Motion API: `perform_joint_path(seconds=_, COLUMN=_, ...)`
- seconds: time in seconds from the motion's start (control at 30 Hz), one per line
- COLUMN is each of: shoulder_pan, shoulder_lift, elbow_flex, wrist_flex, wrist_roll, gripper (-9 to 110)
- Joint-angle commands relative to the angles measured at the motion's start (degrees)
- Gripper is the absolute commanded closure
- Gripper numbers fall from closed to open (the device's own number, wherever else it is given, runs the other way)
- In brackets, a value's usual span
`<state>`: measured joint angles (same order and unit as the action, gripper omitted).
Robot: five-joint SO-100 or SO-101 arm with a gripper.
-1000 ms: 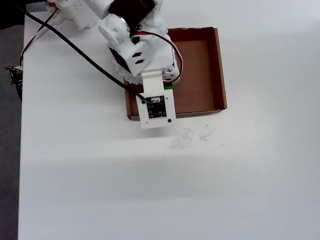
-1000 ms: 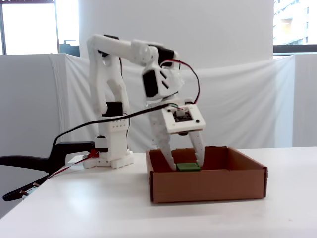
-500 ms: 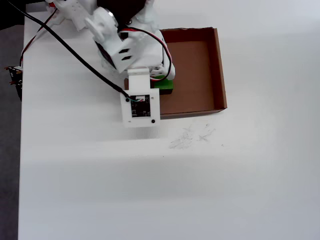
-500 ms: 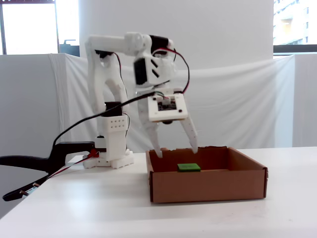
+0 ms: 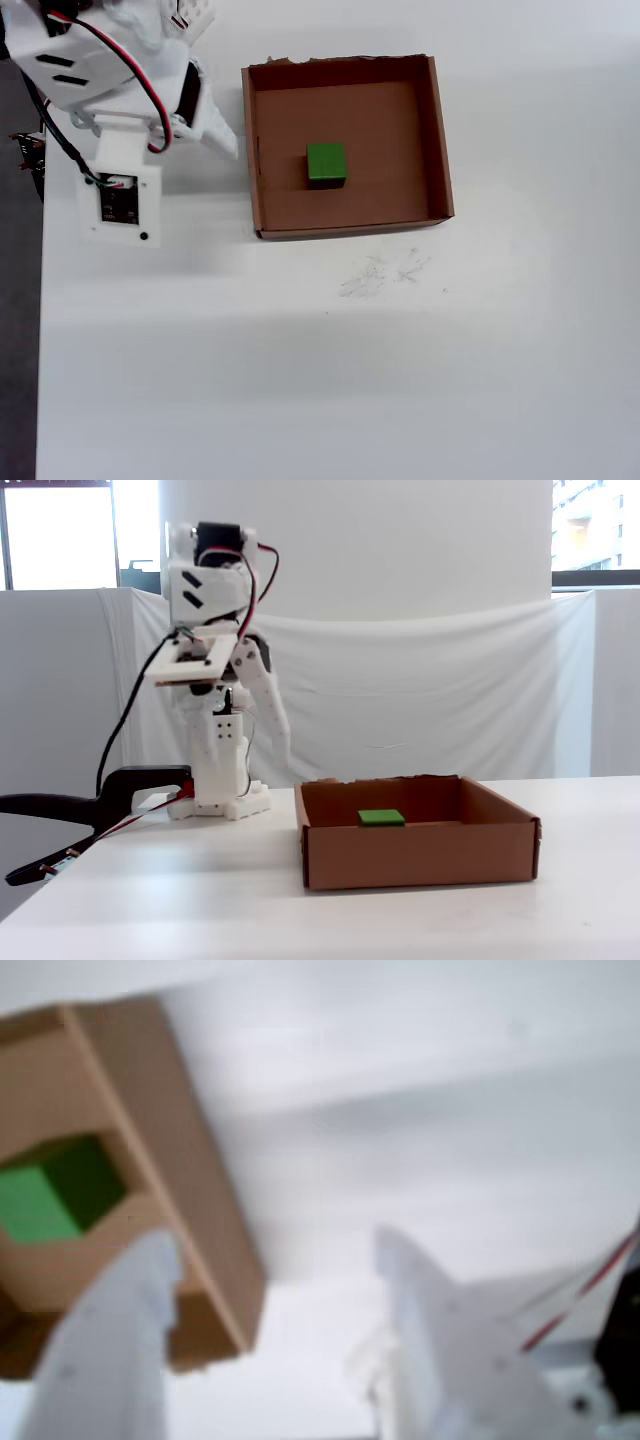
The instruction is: Grasp a green cube and put it in a box.
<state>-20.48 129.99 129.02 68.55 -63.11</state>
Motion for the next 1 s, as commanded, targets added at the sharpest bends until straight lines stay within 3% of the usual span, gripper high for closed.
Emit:
perform_joint_path(seconds=0.0, shoulder_pan=1.93, shoulder_lift=7.12, elbow_flex=5.1, wrist_flex=-1.76, wrist_roll=-1.85, gripper=77)
perform_joint_path(seconds=0.37, shoulder_pan=3.34, shoulder_lift=31.46, elbow_flex=26.63, wrist_flex=-2.29, wrist_roll=-5.27, gripper=81)
perform_joint_path(seconds=0.97, shoulder_pan=4.04, shoulder_lift=48.69, elbow_flex=40.69, wrist_flex=0.26, wrist_roll=-7.82, gripper=82)
